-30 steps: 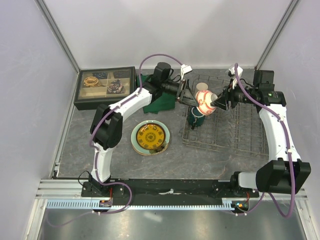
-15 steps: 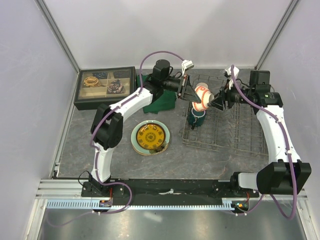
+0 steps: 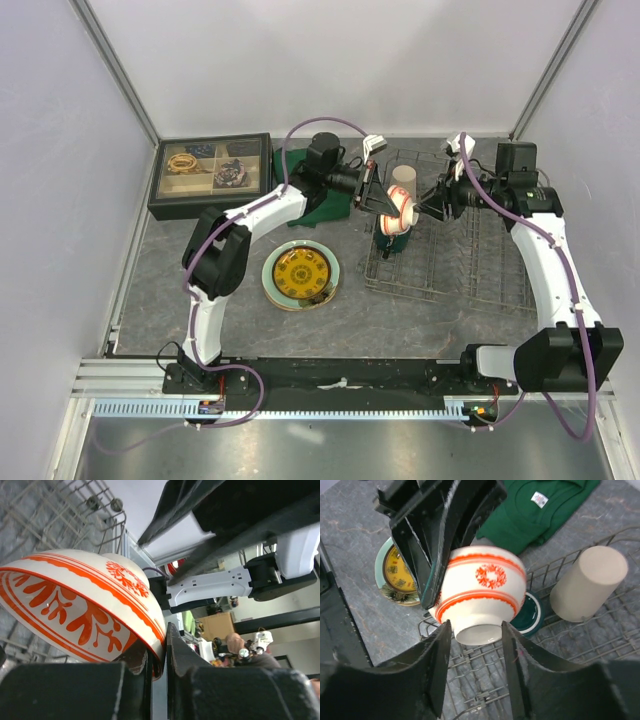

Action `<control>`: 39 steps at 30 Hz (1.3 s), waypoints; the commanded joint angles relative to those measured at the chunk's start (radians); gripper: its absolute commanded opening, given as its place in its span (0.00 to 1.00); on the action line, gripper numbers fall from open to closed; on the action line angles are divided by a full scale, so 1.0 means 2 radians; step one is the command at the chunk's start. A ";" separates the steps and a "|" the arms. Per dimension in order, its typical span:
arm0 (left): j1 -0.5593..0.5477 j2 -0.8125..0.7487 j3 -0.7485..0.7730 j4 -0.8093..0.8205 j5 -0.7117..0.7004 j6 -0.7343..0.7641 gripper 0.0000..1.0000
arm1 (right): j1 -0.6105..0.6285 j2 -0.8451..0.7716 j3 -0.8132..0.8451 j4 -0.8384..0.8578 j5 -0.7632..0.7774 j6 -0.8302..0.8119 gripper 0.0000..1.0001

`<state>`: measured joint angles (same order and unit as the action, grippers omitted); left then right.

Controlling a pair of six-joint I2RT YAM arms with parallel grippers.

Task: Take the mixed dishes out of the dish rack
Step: Place the bowl at the center of the board.

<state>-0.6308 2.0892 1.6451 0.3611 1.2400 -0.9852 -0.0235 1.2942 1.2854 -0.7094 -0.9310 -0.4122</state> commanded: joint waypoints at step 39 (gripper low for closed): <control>0.233 -0.419 -0.277 -0.559 -0.482 0.729 0.02 | 0.006 -0.030 -0.052 0.022 0.021 -0.026 0.65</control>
<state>-0.1768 1.3331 1.1423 -0.7998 0.3904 0.3260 -0.0166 1.2449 1.1973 -0.6930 -0.8806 -0.4423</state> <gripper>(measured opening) 0.119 0.652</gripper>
